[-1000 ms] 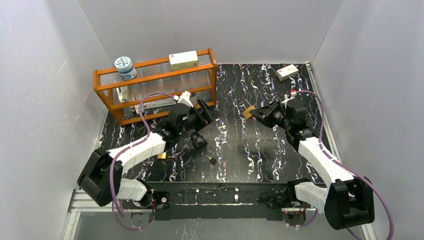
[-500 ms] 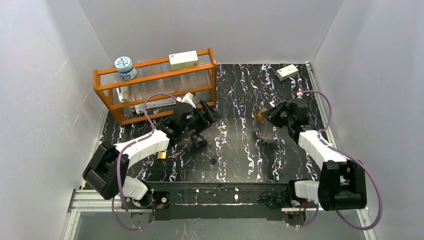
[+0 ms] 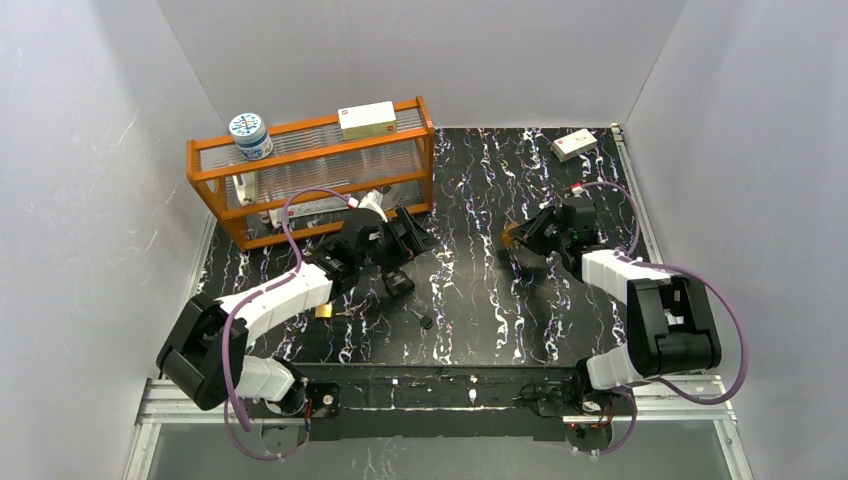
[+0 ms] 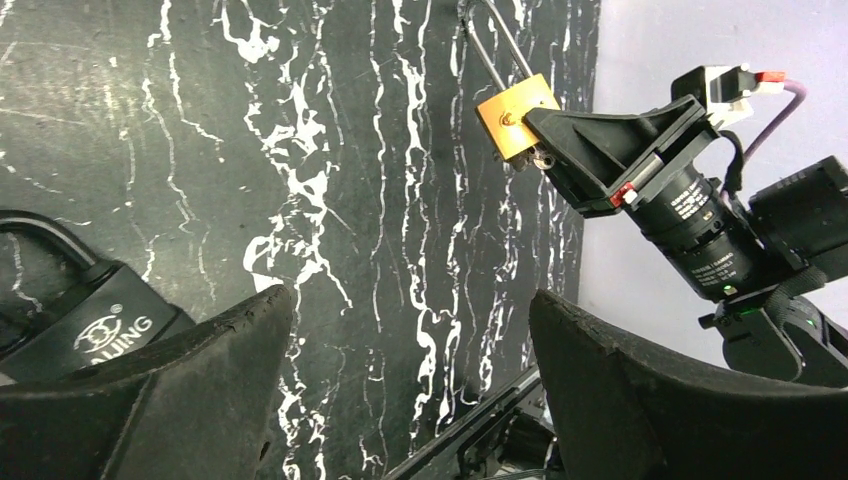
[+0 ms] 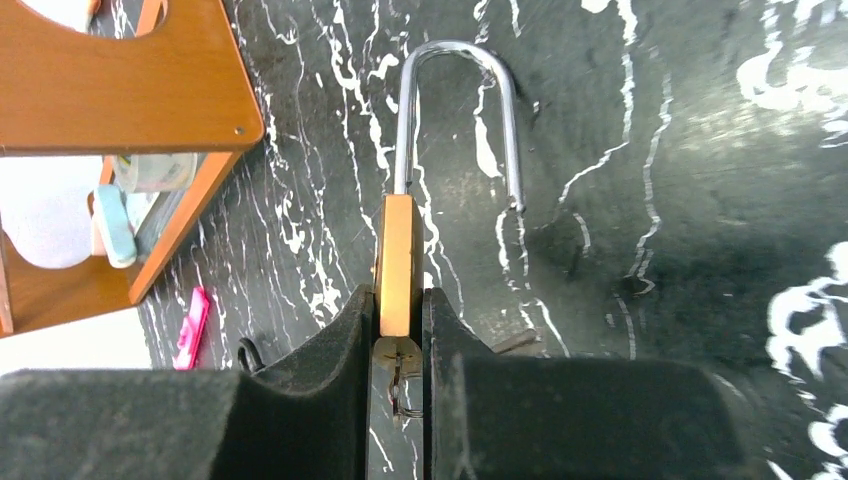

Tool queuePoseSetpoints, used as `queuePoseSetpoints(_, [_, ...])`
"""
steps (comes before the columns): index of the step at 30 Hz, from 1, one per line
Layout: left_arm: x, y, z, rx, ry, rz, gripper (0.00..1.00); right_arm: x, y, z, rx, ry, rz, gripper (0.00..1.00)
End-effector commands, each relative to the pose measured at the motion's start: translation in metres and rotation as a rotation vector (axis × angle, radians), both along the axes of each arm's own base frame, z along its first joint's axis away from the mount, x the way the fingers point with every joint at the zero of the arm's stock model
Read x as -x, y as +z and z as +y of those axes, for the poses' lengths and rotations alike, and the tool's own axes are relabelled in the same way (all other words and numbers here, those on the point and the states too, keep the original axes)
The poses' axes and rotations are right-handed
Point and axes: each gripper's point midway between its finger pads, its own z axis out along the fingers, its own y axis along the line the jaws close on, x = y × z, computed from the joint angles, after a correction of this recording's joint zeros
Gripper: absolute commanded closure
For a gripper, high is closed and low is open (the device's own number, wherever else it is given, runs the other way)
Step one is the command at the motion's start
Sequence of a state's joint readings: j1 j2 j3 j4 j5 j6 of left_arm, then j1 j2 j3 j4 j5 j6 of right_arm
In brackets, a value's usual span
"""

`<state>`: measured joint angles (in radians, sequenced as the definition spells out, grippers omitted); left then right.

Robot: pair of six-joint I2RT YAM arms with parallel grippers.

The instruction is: Unlock with the key

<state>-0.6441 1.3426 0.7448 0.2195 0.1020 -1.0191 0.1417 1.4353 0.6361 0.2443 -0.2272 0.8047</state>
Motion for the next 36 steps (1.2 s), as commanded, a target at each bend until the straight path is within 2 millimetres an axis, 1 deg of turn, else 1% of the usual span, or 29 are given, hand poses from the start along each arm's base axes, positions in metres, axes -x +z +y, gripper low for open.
queuePoseSetpoints(1, [-0.002, -0.001, 0.01, -0.046, 0.008, -0.007, 0.14, -0.015, 0.028, 0.025, -0.077, 0.053, -0.109, 0.99])
queuePoseSetpoints(4, [-0.002, -0.003, 0.01, -0.047, 0.006, 0.0, 0.14, -0.005, 0.016, 0.033, -0.157, 0.053, -0.042, 0.99])
queuePoseSetpoints(6, [-0.002, -0.003, 0.011, -0.043, 0.01, 0.004, 0.14, 0.002, 0.004, 0.036, -0.195, 0.041, 0.015, 0.99])
queuePoseSetpoints(10, [-0.001, -0.003, 0.012, -0.039, 0.016, 0.008, 0.14, 0.007, -0.006, 0.039, -0.24, 0.032, 0.048, 0.99])
queuePoseSetpoints(13, [-0.001, -0.002, 0.014, -0.042, 0.02, 0.009, 0.14, 0.003, -0.008, 0.039, -0.233, 0.036, 0.044, 0.99])
queuePoseSetpoints(16, [0.0, -0.002, 0.016, -0.047, 0.024, 0.007, 0.14, -0.005, -0.008, 0.036, -0.21, 0.037, 0.016, 0.99])
queuePoseSetpoints(17, [0.0, -0.001, 0.017, -0.049, 0.028, 0.005, 0.14, -0.009, -0.008, 0.034, -0.197, 0.038, 0.008, 0.97])
queuePoseSetpoints(19, [0.0, -0.002, 0.019, -0.056, 0.033, 0.007, 0.14, -0.016, -0.01, 0.031, -0.182, 0.044, 0.005, 0.9])
queuePoseSetpoints(21, [-0.001, -0.002, 0.022, -0.066, 0.048, 0.006, 0.14, -0.02, -0.013, 0.033, -0.182, 0.074, 0.016, 0.85])
queuePoseSetpoints(23, [-0.002, 0.0, 0.031, -0.089, 0.086, 0.003, 0.15, -0.023, -0.013, 0.034, -0.169, 0.1, 0.029, 0.77])
queuePoseSetpoints(26, [-0.008, 0.001, 0.06, -0.168, 0.211, -0.023, 0.14, -0.026, -0.014, 0.028, -0.129, 0.087, 0.035, 0.61])
queuePoseSetpoints(28, [-0.007, 0.003, 0.076, -0.209, 0.259, -0.043, 0.13, -0.027, -0.015, 0.024, -0.098, 0.076, 0.034, 0.53])
queuePoseSetpoints(30, [-0.007, 0.008, 0.088, -0.238, 0.298, -0.067, 0.12, -0.029, -0.017, 0.019, -0.071, 0.072, 0.037, 0.48])
queuePoseSetpoints(32, [-0.007, 0.011, 0.1, -0.272, 0.334, -0.085, 0.12, -0.032, -0.017, 0.017, -0.054, 0.081, 0.031, 0.46])
queuePoseSetpoints(34, [-0.006, 0.014, 0.11, -0.305, 0.365, -0.099, 0.11, -0.035, -0.016, 0.016, -0.04, 0.098, 0.026, 0.45])
queuePoseSetpoints(36, [-0.006, 0.016, 0.12, -0.338, 0.395, -0.106, 0.1, -0.038, -0.016, 0.011, -0.008, 0.089, 0.026, 0.45])
